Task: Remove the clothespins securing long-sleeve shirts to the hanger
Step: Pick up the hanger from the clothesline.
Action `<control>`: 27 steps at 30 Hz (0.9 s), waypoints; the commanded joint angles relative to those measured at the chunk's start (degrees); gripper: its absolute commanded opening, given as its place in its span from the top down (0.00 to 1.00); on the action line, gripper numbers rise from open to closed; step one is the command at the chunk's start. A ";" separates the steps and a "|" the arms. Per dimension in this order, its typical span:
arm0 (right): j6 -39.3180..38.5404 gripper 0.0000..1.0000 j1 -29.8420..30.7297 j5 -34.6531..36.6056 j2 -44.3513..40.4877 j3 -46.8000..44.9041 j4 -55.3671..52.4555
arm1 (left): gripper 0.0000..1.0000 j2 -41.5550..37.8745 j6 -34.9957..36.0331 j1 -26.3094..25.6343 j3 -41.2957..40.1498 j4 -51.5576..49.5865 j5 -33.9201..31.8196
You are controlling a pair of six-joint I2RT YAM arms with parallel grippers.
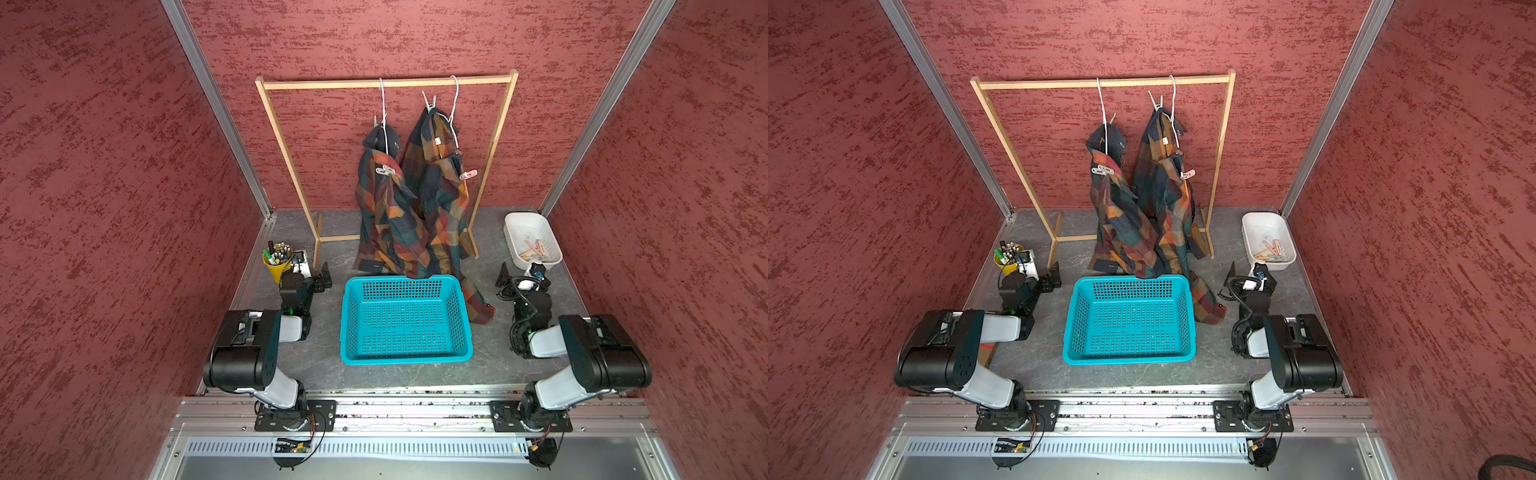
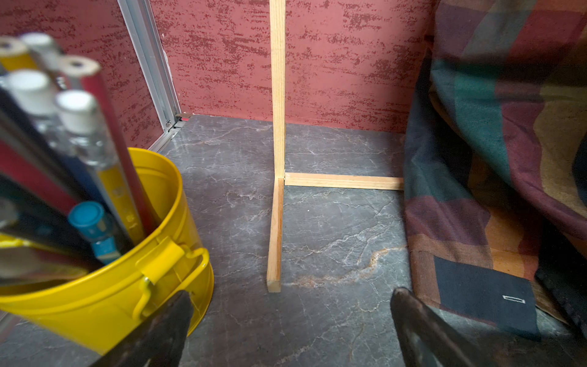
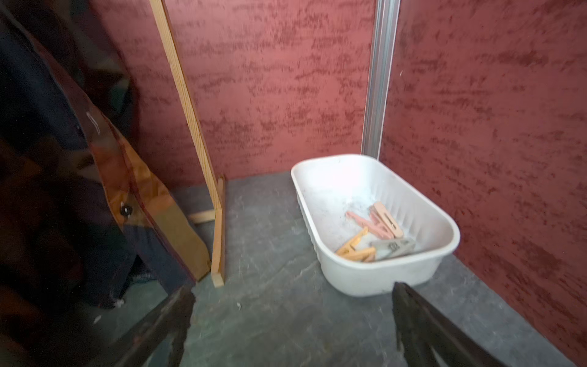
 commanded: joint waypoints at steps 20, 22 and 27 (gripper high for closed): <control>3.54 0.08 11.78 -27.23 -24.74 35.42 -40.33 | 0.01 -34.12 -10.59 2.74 19.06 -40.32 9.69; 1.48 0.09 14.20 -27.61 -23.79 37.40 -42.46 | 0.00 -33.75 -10.47 2.72 21.30 -41.95 12.29; 0.08 0.14 18.29 -25.78 -19.80 42.00 -46.24 | 0.00 -33.34 -10.39 2.72 24.25 -43.23 15.42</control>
